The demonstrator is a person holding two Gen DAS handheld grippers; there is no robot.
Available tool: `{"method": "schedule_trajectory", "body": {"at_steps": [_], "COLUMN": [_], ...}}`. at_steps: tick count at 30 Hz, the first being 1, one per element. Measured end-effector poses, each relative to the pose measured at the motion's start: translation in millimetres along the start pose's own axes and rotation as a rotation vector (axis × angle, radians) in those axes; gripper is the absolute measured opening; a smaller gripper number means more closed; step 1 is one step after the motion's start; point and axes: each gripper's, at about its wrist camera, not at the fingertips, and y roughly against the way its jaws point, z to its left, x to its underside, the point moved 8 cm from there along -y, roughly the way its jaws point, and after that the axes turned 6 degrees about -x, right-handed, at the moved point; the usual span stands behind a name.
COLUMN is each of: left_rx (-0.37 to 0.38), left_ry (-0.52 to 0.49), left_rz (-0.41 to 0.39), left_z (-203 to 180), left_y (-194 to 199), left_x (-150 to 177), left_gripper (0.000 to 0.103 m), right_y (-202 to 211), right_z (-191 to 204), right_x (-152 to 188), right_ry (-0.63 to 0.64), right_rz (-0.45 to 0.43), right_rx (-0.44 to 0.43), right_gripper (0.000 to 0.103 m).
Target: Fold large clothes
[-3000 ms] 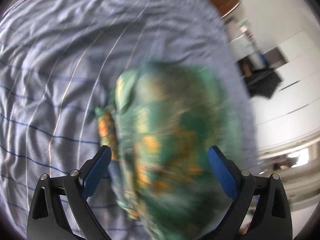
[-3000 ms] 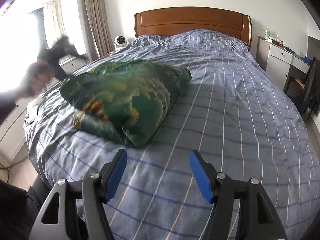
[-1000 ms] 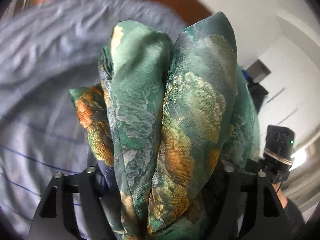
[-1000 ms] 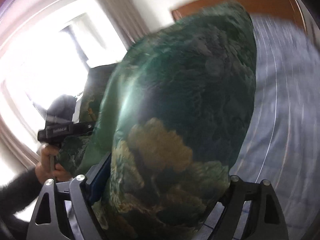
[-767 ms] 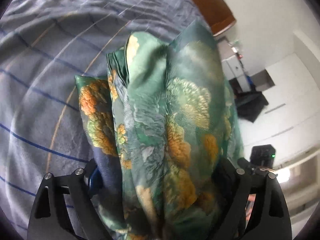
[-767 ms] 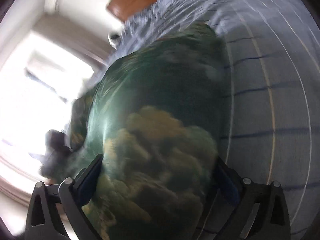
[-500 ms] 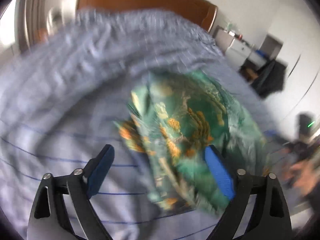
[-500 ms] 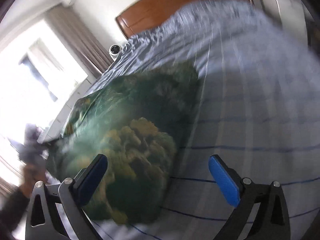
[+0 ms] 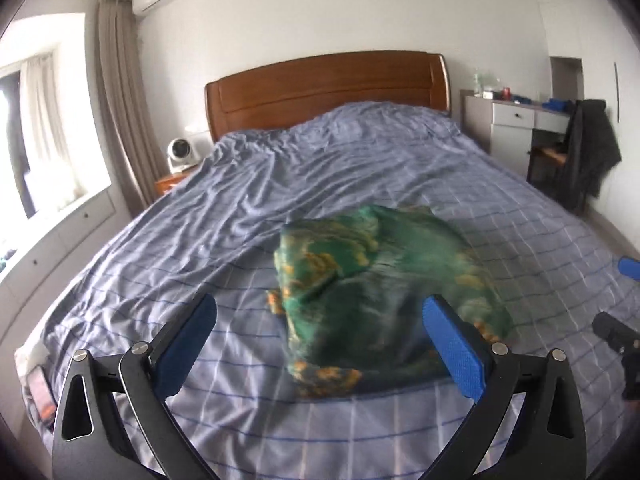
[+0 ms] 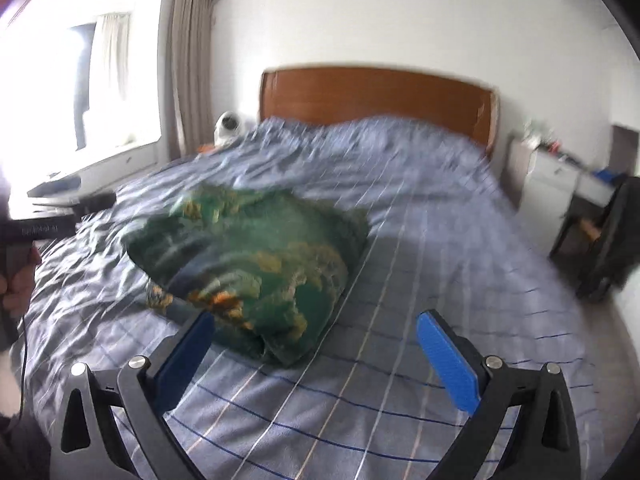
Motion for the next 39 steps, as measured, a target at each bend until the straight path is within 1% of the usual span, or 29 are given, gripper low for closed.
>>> {"method": "schedule_trajectory", "body": {"at_steps": [2,6,11,16,19,20,21,22,24,25,27,31,33,36,39], "left_rx": [-0.009,0.022,0.045,0.045,0.024,0.029,0.045,0.078,0.105,0.089,0.057,0.05,0.068,0.08,0.066], "left_ry": [-0.012,-0.028,-0.053,-0.02,-0.028,-0.023,-0.013,0.011,0.055,0.074,0.08,0.079,0.084,0.108,0.124], "left_rz": [-0.005,0.017,0.054,0.08,0.084,0.08,0.075,0.069,0.069,0.07,0.077,0.114,0.144,0.199,0.224], "left_z": [-11.8,-30.9,-48.2,-46.4,-43.0,-42.2,-41.6,-40.5,-36.1,-31.9,-26.5,-20.8,-19.4,-16.2,-15.2], "left_y": [5.4,27.9,40.8,50.1,55.1,59.0,62.9,69.1,77.4,81.1,85.0,88.3,87.8,82.0,73.5], "left_x": [0.4,9.2,20.3,28.5,31.6,31.5,30.6,29.7,28.9,29.9,30.8,35.1,39.3,48.2,56.3], "left_gripper": [0.103,0.103,0.103,0.103,0.103,0.103,0.103,0.103,0.103,0.103,0.103,0.103,0.103,0.103,0.103], "right_y": [7.4,9.6,23.1,32.3,36.8,38.3,39.3,40.2,41.7,43.2,47.3,52.9,54.1,54.8,53.4], "right_z": [2.7,10.8,17.4,24.0,21.6,20.3,19.5,19.6,21.1,22.9,27.4,35.2,38.9,40.8,44.4], "right_x": [1.3,14.5,18.4,19.1,21.0,21.5,22.3,22.8,23.6,23.2,21.1,18.9,18.4,17.8,19.9], "right_ry": [-0.01,-0.007,-0.027,-0.036,-0.055,-0.064,-0.075,-0.083,-0.095,-0.099,-0.112,-0.131,-0.126,-0.125,-0.127], "right_rz": [-0.014,0.059,0.084,0.102,0.106,0.11,0.12,0.129,0.148,0.154,0.154,0.164,0.17,0.172,0.177], "right_rx": [0.039,0.049,0.078,0.096,0.133,0.146,0.152,0.153,0.157,0.159,0.151,0.145,0.146,0.146,0.153], "right_gripper": [0.103,0.103,0.103,0.103,0.103,0.103,0.103,0.103,0.103,0.103,0.103,0.103,0.103,0.103,0.103]}}
